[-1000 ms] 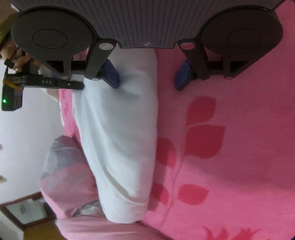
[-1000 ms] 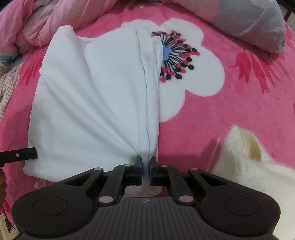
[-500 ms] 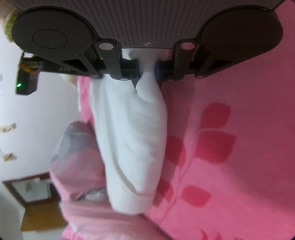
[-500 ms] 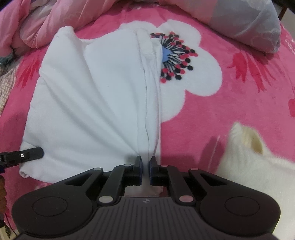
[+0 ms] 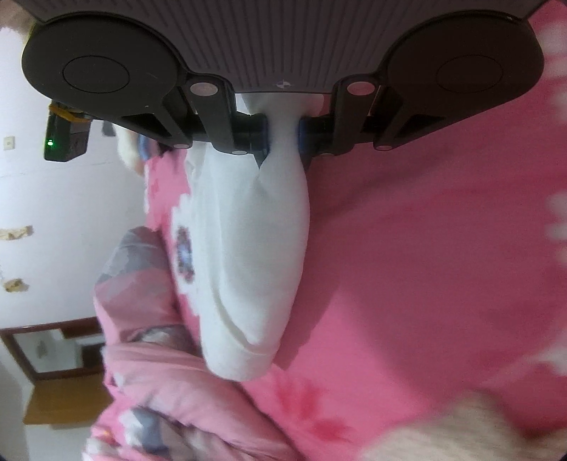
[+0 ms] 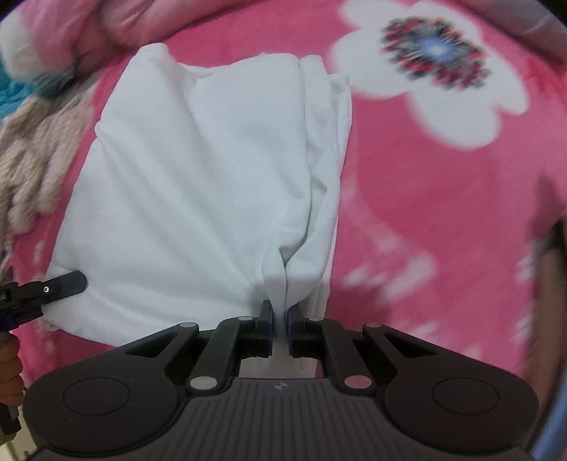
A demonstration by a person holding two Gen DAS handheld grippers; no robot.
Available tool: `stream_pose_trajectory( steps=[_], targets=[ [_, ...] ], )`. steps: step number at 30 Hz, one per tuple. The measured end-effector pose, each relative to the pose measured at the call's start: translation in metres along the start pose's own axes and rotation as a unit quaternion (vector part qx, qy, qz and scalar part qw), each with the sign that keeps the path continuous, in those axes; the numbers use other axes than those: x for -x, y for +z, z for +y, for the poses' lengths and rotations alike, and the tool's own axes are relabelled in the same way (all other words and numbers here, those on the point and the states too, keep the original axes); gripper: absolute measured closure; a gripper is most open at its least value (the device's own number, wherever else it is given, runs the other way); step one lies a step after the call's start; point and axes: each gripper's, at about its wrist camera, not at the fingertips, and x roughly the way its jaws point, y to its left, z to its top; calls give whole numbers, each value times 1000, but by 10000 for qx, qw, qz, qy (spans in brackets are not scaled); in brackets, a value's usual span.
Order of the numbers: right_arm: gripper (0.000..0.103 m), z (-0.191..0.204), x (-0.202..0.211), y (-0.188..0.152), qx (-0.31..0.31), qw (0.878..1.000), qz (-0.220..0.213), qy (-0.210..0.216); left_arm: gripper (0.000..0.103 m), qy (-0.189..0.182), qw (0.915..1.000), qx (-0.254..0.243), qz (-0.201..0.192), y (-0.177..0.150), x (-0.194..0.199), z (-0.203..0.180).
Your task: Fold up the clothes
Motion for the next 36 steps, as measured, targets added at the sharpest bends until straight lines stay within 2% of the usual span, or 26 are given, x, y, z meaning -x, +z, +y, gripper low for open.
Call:
stream_pose_trajectory(
  steps=[2,4,6,9,11,13,16,18,21,24,25,27,28,29,31,32,33,36],
  targets=[
    [96,18,-9,-15,-108,9999,35,69,80,391,9983,-268,325,1,6,6],
    [95,30,-17,-28,-188,9998,-47,-40,71,658,9954,-570,401,4,12,2],
    [93,32,-16,-35,-302,9992,-260,-80,69,910,9907,-936,390,9,18,-8],
    [88,14,-7,-43,-898,9947,-428,263,66,1275,9788,-1594,141,15,27,-37],
    [78,0,0,-51,-1195,9906,-479,455,65,1370,9639,-2282,-5,11,28,-61],
    [69,-13,6,-59,-1398,9866,-551,637,64,1433,9427,-3013,-70,0,25,-84],
    [67,-22,10,-70,-1368,9837,-642,972,64,1364,9046,-4033,198,-32,7,-111],
    [64,-21,8,-77,-1296,9828,-625,1158,64,1265,8834,-4483,505,-56,-13,-127],
    [63,-19,3,-83,-1077,9852,-686,1142,64,1085,8416,-5218,874,-93,-44,-146],
    [64,-17,-1,-87,-918,9858,-810,1145,64,1024,8054,-5757,972,-121,-65,-152],
    [70,-17,-3,-86,-915,9854,-858,1154,64,1027,7939,-5914,967,-128,-70,-153],
    [74,-17,-3,-85,-862,9856,-906,1137,64,1045,7722,-6193,961,-140,-83,-155],
    [80,-17,-2,-85,-808,9858,-946,1127,64,1093,7618,-6314,947,-143,-90,-155],
    [87,-17,-2,-85,-754,9861,-983,1112,64,1125,7530,-6415,935,-148,-95,-156],
    [91,-16,-2,-86,-707,9867,-993,1075,64,1223,7365,-6595,877,-154,-106,-154],
    [94,-16,-1,-85,-706,9864,-999,1095,65,1247,7327,-6642,799,-154,-106,-155],
    [94,-16,1,-85,-700,9861,-1013,1116,73,1262,7298,-6681,716,-154,-105,-155],
    [95,-12,23,-87,-577,9829,-1264,1209,75,1076,7449,-6556,609,-151,-95,-162]
  ],
)
